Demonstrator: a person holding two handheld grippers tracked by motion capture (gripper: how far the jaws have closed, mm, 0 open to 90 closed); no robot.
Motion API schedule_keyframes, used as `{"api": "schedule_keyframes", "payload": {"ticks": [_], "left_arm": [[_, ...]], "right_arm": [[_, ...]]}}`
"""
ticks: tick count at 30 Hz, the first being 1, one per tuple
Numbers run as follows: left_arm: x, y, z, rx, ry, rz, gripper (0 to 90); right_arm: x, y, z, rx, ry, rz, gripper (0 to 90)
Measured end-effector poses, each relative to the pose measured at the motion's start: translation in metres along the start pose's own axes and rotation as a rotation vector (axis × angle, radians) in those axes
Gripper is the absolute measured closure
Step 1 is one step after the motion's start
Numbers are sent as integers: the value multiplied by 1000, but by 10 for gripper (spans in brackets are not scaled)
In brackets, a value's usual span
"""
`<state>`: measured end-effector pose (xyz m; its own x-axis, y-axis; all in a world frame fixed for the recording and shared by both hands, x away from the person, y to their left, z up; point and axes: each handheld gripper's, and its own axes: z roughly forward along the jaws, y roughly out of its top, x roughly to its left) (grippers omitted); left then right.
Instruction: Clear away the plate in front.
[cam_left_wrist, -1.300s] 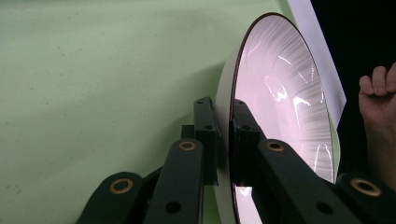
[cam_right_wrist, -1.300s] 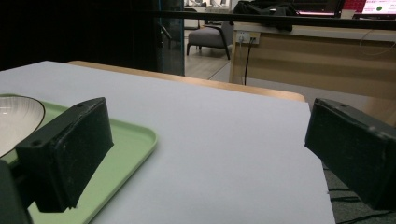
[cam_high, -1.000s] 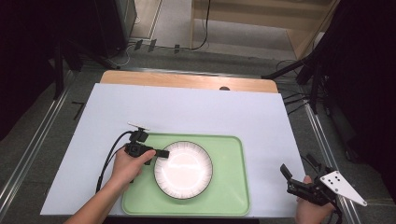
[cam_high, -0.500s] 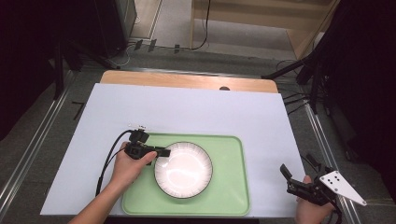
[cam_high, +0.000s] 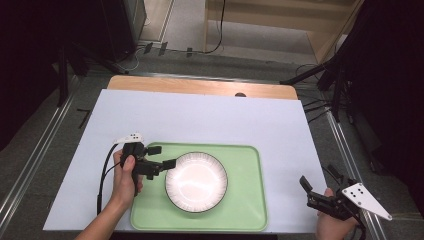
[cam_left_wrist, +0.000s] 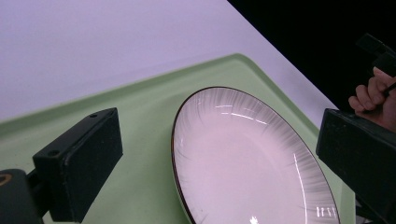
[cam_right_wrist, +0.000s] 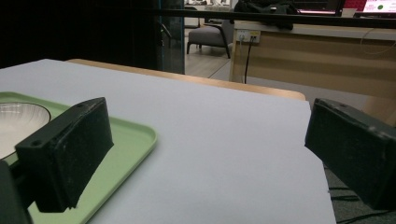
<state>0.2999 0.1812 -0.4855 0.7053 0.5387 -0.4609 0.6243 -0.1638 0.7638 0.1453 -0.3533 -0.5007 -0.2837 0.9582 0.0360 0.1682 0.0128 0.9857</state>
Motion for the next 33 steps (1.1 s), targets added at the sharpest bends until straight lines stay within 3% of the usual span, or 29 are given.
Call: {"api": "schedule_keyframes", "payload": {"ticks": [9,18,25,28,33], "left_arm": [[-9,-5,-10,-33,12,80,0],[-8,-14,-27,-97,36,100,0],[-6,-22,-47,-175,68,133,0],[-6,-27,-59,-224,107,155,0],[-4,-31,-70,-249,132,165,0]], "right_arm": [[0,0,0,-1,-1,0,13],[0,0,0,0,1,-6,13],[1,0,0,1,2,-5,13],[1,0,0,1,3,-6,13],[1,0,0,1,1,-6,13]]}}
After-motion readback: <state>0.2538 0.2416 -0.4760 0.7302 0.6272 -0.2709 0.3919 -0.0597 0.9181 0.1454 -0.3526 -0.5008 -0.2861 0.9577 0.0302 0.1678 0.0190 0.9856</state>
